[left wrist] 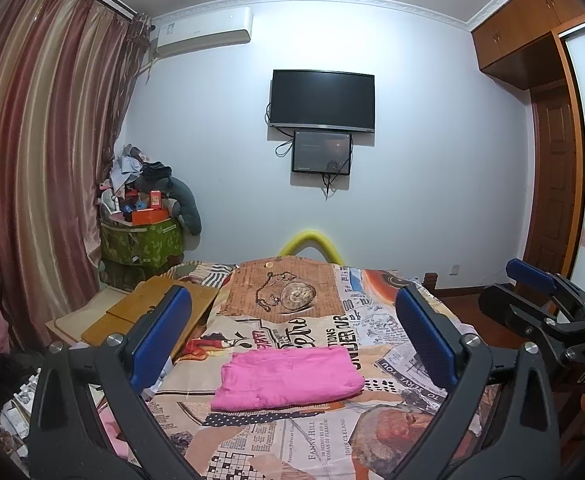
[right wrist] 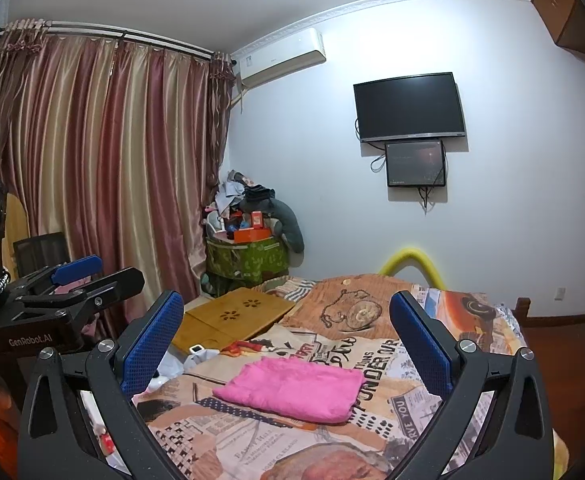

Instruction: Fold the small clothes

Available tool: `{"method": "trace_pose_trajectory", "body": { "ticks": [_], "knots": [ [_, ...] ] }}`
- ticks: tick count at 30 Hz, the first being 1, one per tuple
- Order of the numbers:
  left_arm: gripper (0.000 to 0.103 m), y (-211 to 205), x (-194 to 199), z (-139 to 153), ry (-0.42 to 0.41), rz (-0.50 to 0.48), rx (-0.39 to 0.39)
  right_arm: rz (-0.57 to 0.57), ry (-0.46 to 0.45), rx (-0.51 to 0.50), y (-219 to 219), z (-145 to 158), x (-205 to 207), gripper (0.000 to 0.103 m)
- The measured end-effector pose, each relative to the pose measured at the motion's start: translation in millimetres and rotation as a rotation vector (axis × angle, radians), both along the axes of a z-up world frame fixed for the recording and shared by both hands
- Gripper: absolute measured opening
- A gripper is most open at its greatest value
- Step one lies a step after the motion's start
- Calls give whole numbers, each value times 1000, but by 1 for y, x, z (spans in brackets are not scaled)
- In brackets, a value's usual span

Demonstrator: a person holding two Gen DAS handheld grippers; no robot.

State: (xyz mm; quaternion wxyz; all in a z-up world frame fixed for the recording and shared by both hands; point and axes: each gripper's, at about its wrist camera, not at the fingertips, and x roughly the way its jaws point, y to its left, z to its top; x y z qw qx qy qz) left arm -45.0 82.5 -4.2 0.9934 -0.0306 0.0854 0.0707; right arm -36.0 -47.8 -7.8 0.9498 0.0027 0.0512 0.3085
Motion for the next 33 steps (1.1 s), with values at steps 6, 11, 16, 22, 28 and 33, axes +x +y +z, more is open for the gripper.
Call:
{"method": "trace_pose_trajectory", "body": {
  "ticks": [6,11,16,22,28,33],
  "knots": [
    [103,0,1,-1,3,0,-6,0,6,0,-1,0,0,102],
    [103,1,2,-1,4,-4,-9,0,10,-1,-2,0,0,102],
    [103,0,2,-2,4,-5,-11,2,14,1,-3,1,1,102],
    [103,-1,2,-2,5,-9,-16,2,15,2,-3,1,0,102],
    [103,-3,3,-3,7,-14,-18,3,17,4,-3,1,1,102],
    [103,-4,5,-2,11,-23,-19,3,17,6,-3,2,0,102]
  ]
}}
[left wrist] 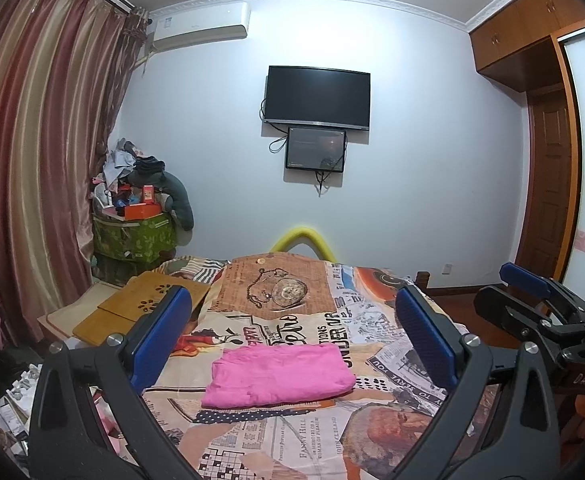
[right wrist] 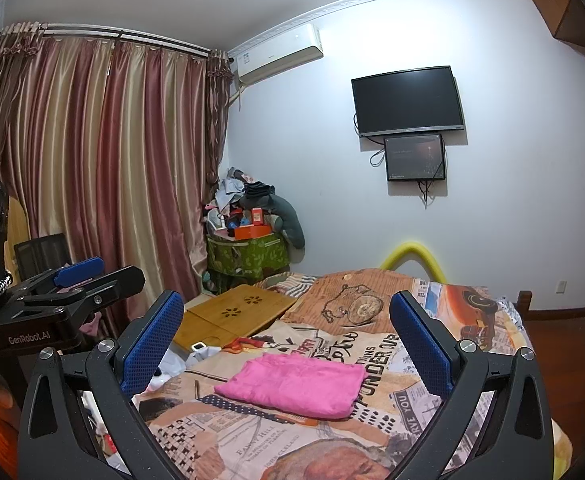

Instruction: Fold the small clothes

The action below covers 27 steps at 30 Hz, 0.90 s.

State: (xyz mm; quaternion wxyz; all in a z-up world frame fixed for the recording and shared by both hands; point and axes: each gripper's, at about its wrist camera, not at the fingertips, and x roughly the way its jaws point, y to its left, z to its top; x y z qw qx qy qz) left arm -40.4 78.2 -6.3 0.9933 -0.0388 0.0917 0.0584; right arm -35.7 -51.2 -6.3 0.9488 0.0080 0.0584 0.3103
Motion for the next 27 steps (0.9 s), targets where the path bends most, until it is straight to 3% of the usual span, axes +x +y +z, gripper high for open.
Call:
{"method": "trace_pose_trajectory", "body": {
  "ticks": [27],
  "knots": [
    [103,-2,3,-1,6,-11,-7,-11,21,6,3,0,-2,102]
  ]
}}
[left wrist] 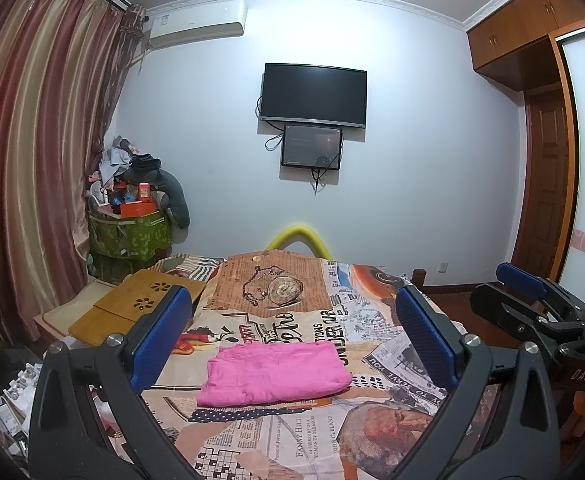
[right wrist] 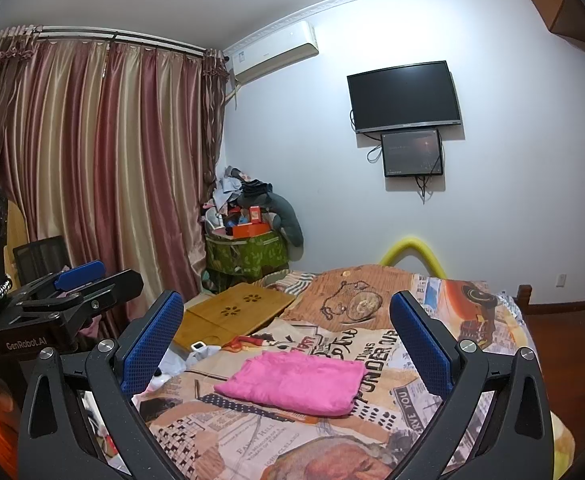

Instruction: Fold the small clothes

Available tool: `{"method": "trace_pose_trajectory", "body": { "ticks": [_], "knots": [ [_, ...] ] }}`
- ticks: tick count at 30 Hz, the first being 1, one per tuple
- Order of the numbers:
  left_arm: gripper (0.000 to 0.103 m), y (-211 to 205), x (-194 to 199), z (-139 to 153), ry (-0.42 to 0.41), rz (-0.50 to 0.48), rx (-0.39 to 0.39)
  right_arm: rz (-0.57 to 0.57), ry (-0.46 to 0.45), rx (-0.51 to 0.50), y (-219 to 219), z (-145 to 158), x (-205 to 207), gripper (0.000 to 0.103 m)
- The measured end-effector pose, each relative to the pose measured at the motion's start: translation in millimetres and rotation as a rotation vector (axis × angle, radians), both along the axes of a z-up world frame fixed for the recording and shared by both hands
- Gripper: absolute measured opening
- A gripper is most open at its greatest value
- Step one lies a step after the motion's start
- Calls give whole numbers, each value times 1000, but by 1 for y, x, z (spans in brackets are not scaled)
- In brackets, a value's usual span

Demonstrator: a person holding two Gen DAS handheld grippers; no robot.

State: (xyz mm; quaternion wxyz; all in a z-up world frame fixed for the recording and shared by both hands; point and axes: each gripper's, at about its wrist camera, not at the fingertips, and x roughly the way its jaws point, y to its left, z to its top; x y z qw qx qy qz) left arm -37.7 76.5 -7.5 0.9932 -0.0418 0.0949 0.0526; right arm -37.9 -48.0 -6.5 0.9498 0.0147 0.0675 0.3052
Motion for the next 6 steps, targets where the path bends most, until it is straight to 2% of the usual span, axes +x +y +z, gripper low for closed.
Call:
{"method": "trace_pose_trajectory", "body": {
  "ticks": [6],
  "knots": [
    [103,2,1,-1,6,2,-5,0,10,2,0,-1,3,102]
  ]
}}
